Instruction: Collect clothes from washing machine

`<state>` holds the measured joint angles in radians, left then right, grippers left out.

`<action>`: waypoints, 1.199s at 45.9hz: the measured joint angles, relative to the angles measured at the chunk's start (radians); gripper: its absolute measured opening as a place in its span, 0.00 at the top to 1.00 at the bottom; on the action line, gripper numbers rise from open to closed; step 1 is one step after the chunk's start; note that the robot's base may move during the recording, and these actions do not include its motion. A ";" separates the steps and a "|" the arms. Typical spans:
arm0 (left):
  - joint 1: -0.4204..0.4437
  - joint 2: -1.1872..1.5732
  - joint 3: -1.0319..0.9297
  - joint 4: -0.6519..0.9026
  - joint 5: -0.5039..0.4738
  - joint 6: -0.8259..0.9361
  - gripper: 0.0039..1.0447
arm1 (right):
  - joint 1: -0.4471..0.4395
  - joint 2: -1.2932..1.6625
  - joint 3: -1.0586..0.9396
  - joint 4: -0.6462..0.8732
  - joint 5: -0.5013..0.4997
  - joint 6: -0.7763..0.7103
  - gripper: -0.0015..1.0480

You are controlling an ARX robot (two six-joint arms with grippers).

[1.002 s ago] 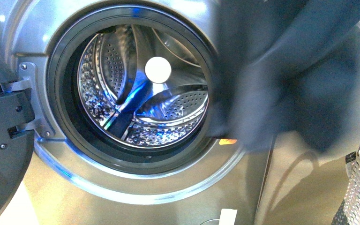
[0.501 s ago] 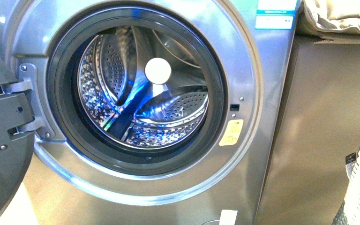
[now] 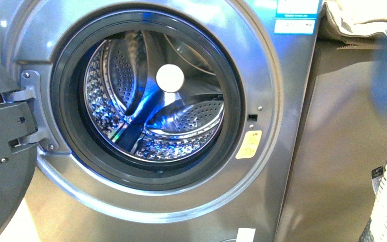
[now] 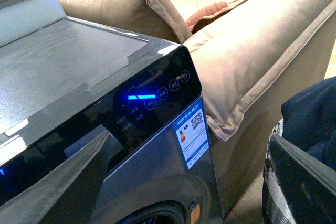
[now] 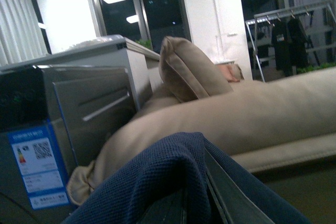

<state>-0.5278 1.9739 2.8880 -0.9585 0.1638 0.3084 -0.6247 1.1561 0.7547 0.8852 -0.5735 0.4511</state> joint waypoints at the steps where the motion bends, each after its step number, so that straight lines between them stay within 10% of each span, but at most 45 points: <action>1: 0.000 0.000 0.000 0.000 0.000 0.000 0.11 | -0.010 0.010 -0.016 0.005 -0.007 0.000 0.96; 5: -0.013 -0.269 -0.461 0.271 -0.444 -0.151 0.37 | -0.027 0.039 -0.069 0.013 -0.022 -0.004 0.96; 8: 0.027 -0.565 -0.888 0.497 -0.600 -0.234 0.51 | -0.026 0.048 -0.121 0.015 -0.023 -0.016 0.96; 12: 0.121 -0.987 -1.442 0.732 -0.568 -0.280 0.72 | -0.025 0.050 -0.168 0.015 -0.024 -0.032 0.96; 20: 0.211 -1.250 -1.932 0.901 -0.478 -0.303 0.98 | 0.002 0.056 -0.231 -0.047 -0.054 -0.060 0.96; 39: 0.378 -1.477 -2.500 1.093 -0.305 -0.308 0.97 | 0.036 0.262 -0.352 -0.137 -0.029 -0.206 0.96; 55: 0.526 -1.612 -2.701 1.135 -0.169 -0.310 0.97 | 0.038 0.140 -0.354 -0.206 -0.095 -0.166 0.34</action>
<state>-0.0021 0.3622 0.1871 0.1768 -0.0055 -0.0013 -0.5865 1.2961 0.4007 0.6788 -0.6685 0.2848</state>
